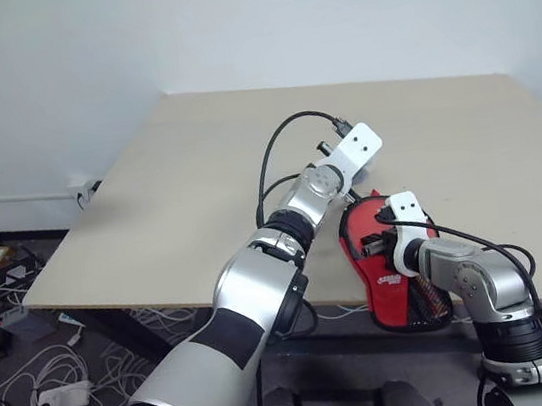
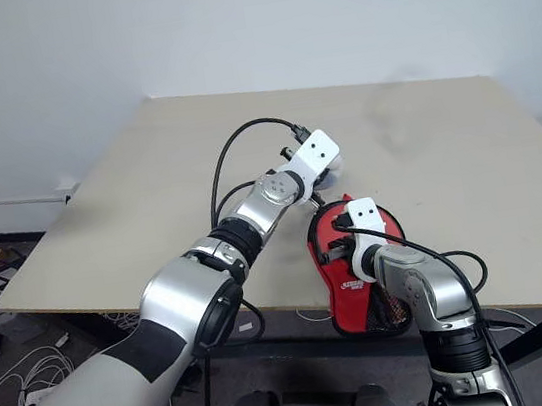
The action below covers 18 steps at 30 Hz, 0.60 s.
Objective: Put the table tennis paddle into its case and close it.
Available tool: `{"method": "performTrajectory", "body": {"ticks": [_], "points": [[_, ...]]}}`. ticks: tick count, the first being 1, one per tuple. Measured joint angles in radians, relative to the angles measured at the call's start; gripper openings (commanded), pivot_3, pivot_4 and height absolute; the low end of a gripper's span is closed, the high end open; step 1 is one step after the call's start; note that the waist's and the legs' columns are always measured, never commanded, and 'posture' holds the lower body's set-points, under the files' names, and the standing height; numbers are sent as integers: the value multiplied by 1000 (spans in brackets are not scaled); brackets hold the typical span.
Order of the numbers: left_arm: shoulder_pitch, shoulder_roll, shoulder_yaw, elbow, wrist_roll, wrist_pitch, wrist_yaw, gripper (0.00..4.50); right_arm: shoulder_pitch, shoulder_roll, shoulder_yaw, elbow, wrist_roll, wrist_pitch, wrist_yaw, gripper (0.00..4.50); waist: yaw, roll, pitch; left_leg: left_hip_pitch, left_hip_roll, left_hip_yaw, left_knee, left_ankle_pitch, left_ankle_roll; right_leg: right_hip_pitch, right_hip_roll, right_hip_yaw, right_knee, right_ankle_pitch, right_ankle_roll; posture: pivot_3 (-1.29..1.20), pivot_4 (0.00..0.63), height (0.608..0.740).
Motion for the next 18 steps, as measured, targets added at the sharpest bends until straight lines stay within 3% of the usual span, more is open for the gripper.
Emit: {"method": "performTrajectory", "body": {"ticks": [14, 18], "points": [[3, -2, -23, 16, 9, 19, 133, 683, 5, 11, 0, -6, -1, -7, -16, 158, 0, 0, 0, -3, 1, 0, -1, 0, 0, -2, 0, -1, 0, 1, -1, 0, 0, 688], [3, -2, -11, 15, -8, 34, 129, 1676, 8, 10, 0, -7, -1, -9, -14, 158, 0, 0, 0, -3, 1, 0, -1, 0, 0, -2, 0, -1, 0, 1, -1, 0, 0, 688]]}}
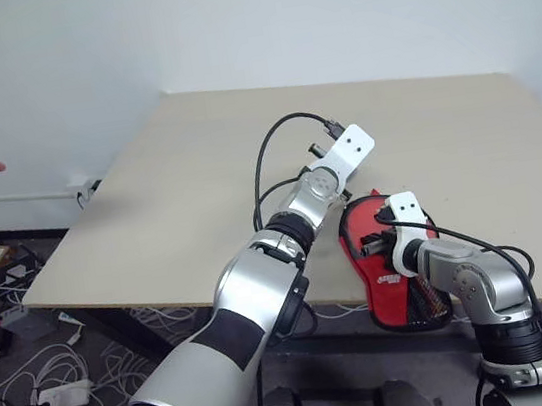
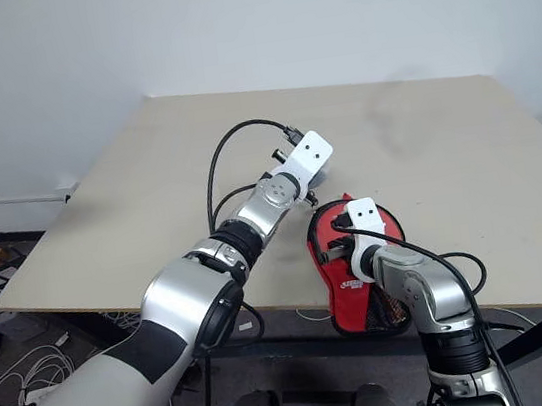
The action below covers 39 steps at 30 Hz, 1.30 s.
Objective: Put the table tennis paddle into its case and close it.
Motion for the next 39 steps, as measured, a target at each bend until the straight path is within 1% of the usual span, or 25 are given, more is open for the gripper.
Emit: {"method": "performTrajectory", "body": {"ticks": [1, 4, 7, 9, 10, 11, 12, 13, 14, 15, 16, 17, 18, 19, 20, 21, 22, 25, 26, 28, 30, 35, 39], "points": [[0, 0, 8, 0, -4, 3, 1, 2118, 0, 0, 0, 1, 0, -1, 0, 158, 0, 0, 0, 0, 0, 0, 0, 0, 0, 0, 0, 0, 0, 0, 0, 0, 0, 688], [0, 0, 23, -2, -9, 5, -9, 3116, -6, -1, 0, 13, 0, -4, 4, 158, 0, 0, -1, 1, 0, 0, 0, 0, 0, 1, 0, 0, 0, 0, 0, 0, 0, 688], [0, 1, 33, -16, -27, 5, -63, 3116, -15, -3, 0, 32, 0, -10, 7, 158, -2, 2, -2, 1, 1, 0, -1, 0, 0, 2, 0, -2, -2, 0, 0, 0, 0, 688], [0, 1, 47, -19, -43, 3, -125, 3116, -20, -5, 1, 48, -1, -19, 11, 158, -3, 4, -4, 0, 3, 0, -4, 0, 0, 6, 1, -4, -8, 3, -2, 0, 0, 688], [0, 1, 54, -19, -51, -1, -170, 3116, -23, -8, 1, 56, -1, -23, 14, 158, -5, 7, -6, -2, 6, 1, -11, 0, 0, 12, 2, -8, -23, 18, 0, 0, 0, 688], [0, 1, 64, -20, -68, -3, -220, 3116, -24, -12, 2, 63, -2, -28, 18, 158, -6, 13, -9, -12, 17, 7, -23, 0, 0, 19, 5, -14, -26, 31, -5, 0, 0, 688], [0, 1, 75, -26, -86, -4, -269, 3116, -28, -20, 2, 70, -2, -31, 21, 158, 6, 5, -12, -12, 34, 36, -33, 0, 0, 13, 5, -32, 17, 6, -24, 0, 0, 688], [1, 2, 95, -26, -105, -2, -317, 3116, -37, -27, 3, 87, -3, -34, 26, 158, 13, -2, -12, -4, 35, 53, -38, 0, 1, 11, 8, -27, 54, -31, -34, 0, 0, 688], [2, 3, 115, -28, -128, 3, -361, 3116, -47, -32, 4, 105, -3, -37, 27, 158, 20, -19, -9, 8, 36, 77, -39, 0, 0, -4, 1, -14, 70, -55, -35, 0, 0, 688], [2, 4, 136, -28, -150, 9, -402, 3116, -59, -36, 6, 125, -4, -39, 29, 158, 29, -16, -11, 9, 39, 77, -21, -5, -2, -7, -1, -21, 70, -54, -41, 0, 0, 688], [2, 5, 149, -30, -165, 12, -427, 3116, -64, -38, 9, 137, -3, -44, 31, 158, 31, -8, -14, 12, 33, 76, 7, -10, -5, -8, -2, -33, 70, -52, -44, 0, 0, 688], [2, 6, 161, -36, -180, 13, -458, 3116, -72, -37, 13, 147, -3, -51, 40, 158, 28, 5, -17, 17, 20, 58, 44, -21, 10, -10, -3, -52, 70, -51, -44, 0, 0, 688], [5, 7, 169, -38, -191, 15, -475, 3116, -79, -37, 21, 159, -2, -57, 48, 158, 24, 11, -19, 12, 18, 44, 50, -34, 10, -9, -4, -65, 68, -51, -44, 0, 0, 688], [10, 8, 176, -40, -201, 17, -496, 3116, -90, -37, 32, 171, -2, -64, 56, 158, 14, 18, -20, 7, 17, 28, 57, -39, 11, -2, -4, -82, 60, -50, -44, 0, 0, 688], [15, 9, 178, -41, -203, 19, -512, 3116, -91, -37, 35, 176, -2, -70, 63, 158, 1, 21, -21, 6, 17, 24, 52, -40, 12, 3, 0, -85, 44, -45, -41, 0, 0, 688], [17, 9, 180, -44, -206, 23, -522, 3116, -93, -41, 36, 181, -2, -75, 68, 158, -2, 21, -22, 5, 16, 25, 43, -40, 13, 8, 0, -85, 32, -33, -38, 0, 0, 688], [21, 11, 184, -46, -211, 28, -528, 3116, -96, -44, 36, 185, -2, -78, 72, 158, -2, 20, -22, 5, 13, 26, 40, -40, 14, 7, -1, -83, 30, -33, -38, 0, 0, 688], [34, 27, 233, -47, -260, 69, -527, 3116, -113, -45, 45, 222, -3, -99, 83, 158, 0, 13, -24, 9, 11, 25, 42, -40, 14, 4, 0, -82, 35, -31, -39, 0, 0, 688], [34, 32, 248, -47, -273, 82, -523, 3116, -123, -43, 47, 240, -3, -110, 86, 158, 0, 13, -24, 9, 11, 25, 40, -40, 14, 2, 0, -82, 35, -29, -40, 0, 0, 688], [34, 34, 258, -51, -282, 93, -521, 3116, -135, -42, 51, 259, -3, -122, 88, 158, 1, 12, -24, 9, 11, 25, 39, -40, 14, 2, 0, -82, 35, -19, -42, 0, 0, 688], [34, 46, 266, -61, -292, 106, -526, 3116, -151, -42, 56, 284, -3, -135, 95, 158, 0, 13, -24, 9, 11, 25, 39, -40, 14, 1, 0, -82, 36, -17, -42, 0, 0, 688], [57, 113, 281, -105, -320, 142, -572, 3116, -187, -63, 56, 351, -3, -179, 105, 158, 1, 13, -23, 10, 11, 25, 39, -40, 14, 0, 0, -82, 36, -17, -43, 0, 0, 688], [135, 190, 275, -180, -328, 181, -674, 3116, -249, -84, 28, 470, -34, -247, 82, 158, 5, 13, -23, 9, 11, 25, 41, -37, 14, 0, 0, -81, 37, -17, -43, 0, 0, 688]]}}
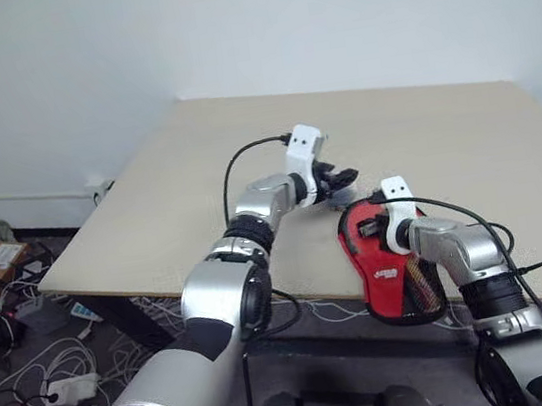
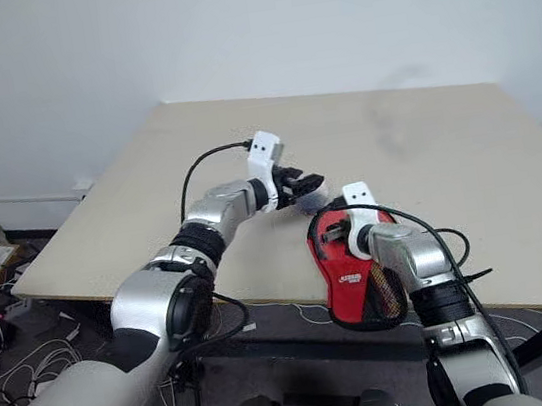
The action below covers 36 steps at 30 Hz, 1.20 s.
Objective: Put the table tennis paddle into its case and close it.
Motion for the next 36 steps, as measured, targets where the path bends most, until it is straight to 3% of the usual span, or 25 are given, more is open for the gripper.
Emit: {"method": "performTrajectory", "body": {"ticks": [3, 12, 15, 20, 26, 36], "points": [[83, 46, -35, -113, -6, 31, -68, 3144, -30, -22, -28, 72, -16, -48, -19, 763, 1, 0, 0, 0, -1, 1, 0, 1, 0, 0, 0, 2, -1, 0, 2, 0, 0, 688], [387, 52, -254, -693, -9, 234, -170, 3144, -83, -63, -62, 138, -38, -81, -3, 3900, -2, 2, 5, -1, -2, 3, -1, 4, 5, -1, 1, 8, -1, -2, 8, 0, 0, 688], [459, 63, -352, -844, 11, 278, -174, 3144, -97, -79, -88, 138, -34, -81, 12, 3900, -3, 6, 10, -1, -2, 3, -1, 4, 5, -1, 1, 8, 0, -2, 7, 0, 0, 688], [476, -6, -416, -872, 12, 314, -119, 3144, -140, -97, -113, 139, -33, -84, 31, 3900, -1, 8, 12, -1, -2, 2, 0, 5, 8, 0, 1, 8, 0, -2, 6, 0, 0, 688], [427, -127, -423, -746, 10, 280, -17, 3144, -201, -97, -141, 181, -34, -106, 17, 3900, -1, 8, 12, -1, -3, 2, 1, 6, 9, 0, 1, 8, 0, -2, 6, 0, 0, 688], [378, -140, -493, -624, 57, 351, 62, 3144, -272, -87, -160, 192, -13, -88, 19, 3900, -4, 8, 13, -1, -3, 2, 2, 6, 10, -1, 1, 8, 1, -2, 6, 0, 0, 688]]}}
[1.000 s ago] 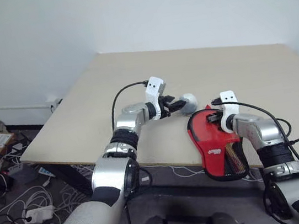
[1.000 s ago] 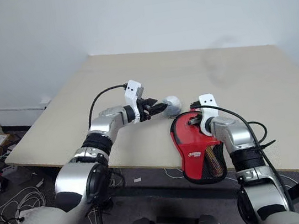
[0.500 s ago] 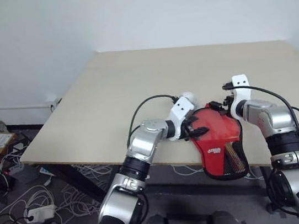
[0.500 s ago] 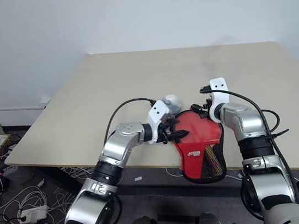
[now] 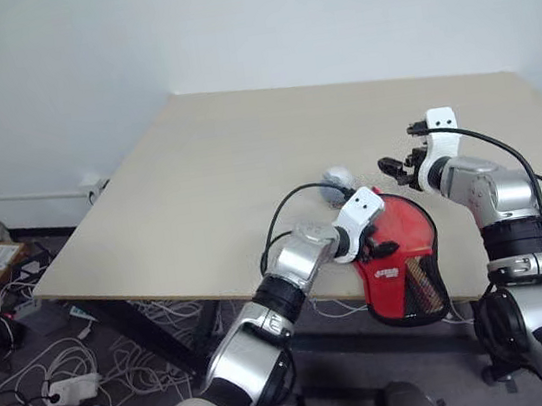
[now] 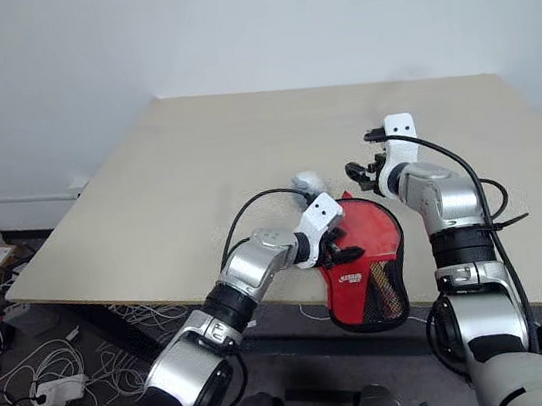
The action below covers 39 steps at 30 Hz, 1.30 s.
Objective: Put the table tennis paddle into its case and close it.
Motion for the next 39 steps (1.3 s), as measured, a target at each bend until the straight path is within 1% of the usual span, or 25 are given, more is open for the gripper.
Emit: {"method": "performTrajectory", "body": {"ticks": [6, 13, 14, 15, 20, 25, 27, 31, 35, 39], "points": [[-49, -5, 8, 55, -5, 26, 65, 3144, -98, 44, 21, -6, 19, 61, 18, 3900, 0, 0, 0, 1, 0, -1, 0, 0, 0, -1, 0, 0, 2, 0, -3, 0, 0, 688], [-63, -6, 39, 89, -33, 23, 80, 3144, -124, 79, 64, -6, 26, 102, 42, 3900, 0, 0, 0, 0, 0, -1, 1, 0, 0, -1, 0, 0, 2, 0, -3, 0, 0, 688], [-63, -6, 39, 91, -35, 21, 83, 2735, -124, 81, 69, -6, 26, 102, 43, 3940, 0, 0, 0, 0, 0, -1, 1, 0, 0, 0, 0, 0, 2, 0, -3, 0, 0, 688], [-63, -6, 40, 94, -35, 19, 87, 2551, -124, 81, 73, -5, 26, 102, 43, 3940, 0, 0, 0, 0, 0, -1, 1, 0, 0, 0, 0, 0, 2, 0, -3, 0, 0, 688], [-66, -6, 43, 110, -29, 7, 104, 894, -124, 85, 81, -4, 26, 107, 43, 3940, 2, 0, 0, 0, 0, -1, 1, 0, 0, 0, 0, 0, 2, 0, -2, 0, 0, 688], [-78, -6, 27, 123, -7, 4, 95, 894, -128, 112, 94, 0, 26, 120, 45, 3940, 3, -1, -1, 1, 0, -1, 1, 0, -1, 0, 0, -1, 2, 0, -3, 0, 0, 688], [-81, -6, 27, 123, -3, 7, 95, 894, -154, 119, 105, 37, 20, 122, 44, 3940, 1, -1, -1, 1, 0, -1, 2, -2, -4, 0, 0, 0, 2, 0, -3, 0, 0, 688], [-83, -6, 25, 126, -2, 9, 93, 894, -232, 151, 144, 193, -29, 82, 37, 3940, 1, -1, -1, 1, 0, -1, 2, -2, -4, 0, 0, -1, 3, 0, -3, 0, 0, 688], [-84, -7, 22, 124, -1, 11, 91, 894, -325, 170, 155, 404, -77, -19, 35, 3940, 1, -1, -1, 1, 0, -1, 2, -2, -4, 0, 0, 0, 2, 1, -1, 0, 0, 688], [-85, -7, 21, 126, -2, 13, 92, 894, -379, 193, 158, 546, -110, -105, 39, 3940, 1, -2, -1, 1, 0, -1, 2, -2, -4, 0, 0, -1, 3, 1, 0, 0, 0, 688]]}}
